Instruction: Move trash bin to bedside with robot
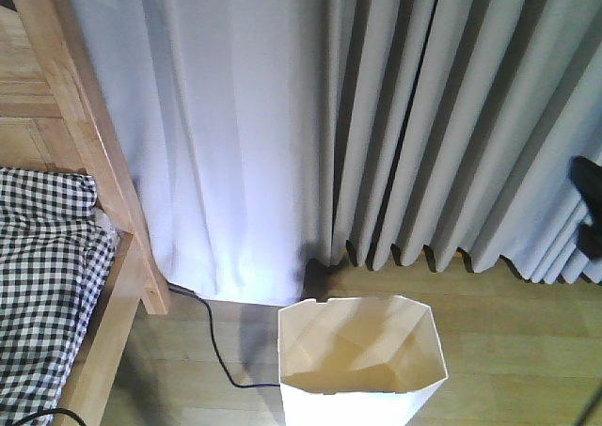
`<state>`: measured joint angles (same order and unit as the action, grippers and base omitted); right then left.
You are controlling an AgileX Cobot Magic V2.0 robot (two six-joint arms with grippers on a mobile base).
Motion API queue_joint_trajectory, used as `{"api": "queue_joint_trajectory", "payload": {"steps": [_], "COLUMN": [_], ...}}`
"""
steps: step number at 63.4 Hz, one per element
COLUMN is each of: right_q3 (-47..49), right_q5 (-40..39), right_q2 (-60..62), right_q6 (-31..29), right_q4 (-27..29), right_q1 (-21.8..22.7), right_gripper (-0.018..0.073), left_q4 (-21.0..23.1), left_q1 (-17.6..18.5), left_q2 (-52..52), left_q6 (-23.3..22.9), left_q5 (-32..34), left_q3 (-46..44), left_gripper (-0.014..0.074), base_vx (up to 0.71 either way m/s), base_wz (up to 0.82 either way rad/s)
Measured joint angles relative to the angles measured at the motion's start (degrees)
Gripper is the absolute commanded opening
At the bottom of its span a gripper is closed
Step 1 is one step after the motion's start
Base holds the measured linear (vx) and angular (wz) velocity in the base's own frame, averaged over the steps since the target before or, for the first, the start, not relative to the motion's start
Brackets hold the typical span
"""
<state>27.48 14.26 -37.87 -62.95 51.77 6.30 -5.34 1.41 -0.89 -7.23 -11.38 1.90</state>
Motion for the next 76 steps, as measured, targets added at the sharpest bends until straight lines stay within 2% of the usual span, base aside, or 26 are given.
{"api": "queue_joint_trajectory", "payload": {"steps": [12,19,24,36,76], "right_q3": [-10.54,-12.96,-13.04,-13.11,-13.11], "right_q5": [-5.8,-7.17,-6.74,-0.19,-3.62], "right_q2": [12.15,18.44,21.15,22.21,22.23], "right_q6": [0.25,0.25,0.25,0.25,0.05], "right_q4": [0.96,1.51,1.85,1.82,1.78], "right_q1": [-3.75,-5.04,-5.04,-5.04,-5.04], "right_gripper": [0.0494,0.0435,0.0323,-0.0017,-0.001], "left_q4": [0.0,0.0,0.0,0.0,0.0], "left_q1": [0.0,0.0,0.0,0.0,0.0], "left_q2": [0.0,0.0,0.0,0.0,0.0], "left_q6": [0.0,0.0,0.0,0.0,0.0], "left_q5": [0.0,0.0,0.0,0.0,0.0], "left_q3": [0.0,0.0,0.0,0.0,0.0], "left_gripper": [-0.0006,-0.0006,-0.0006,-0.0006,-0.0006], "base_vx": [0.0,0.0,0.0,0.0,0.0], "base_wz": [0.0,0.0,0.0,0.0,0.0]}}
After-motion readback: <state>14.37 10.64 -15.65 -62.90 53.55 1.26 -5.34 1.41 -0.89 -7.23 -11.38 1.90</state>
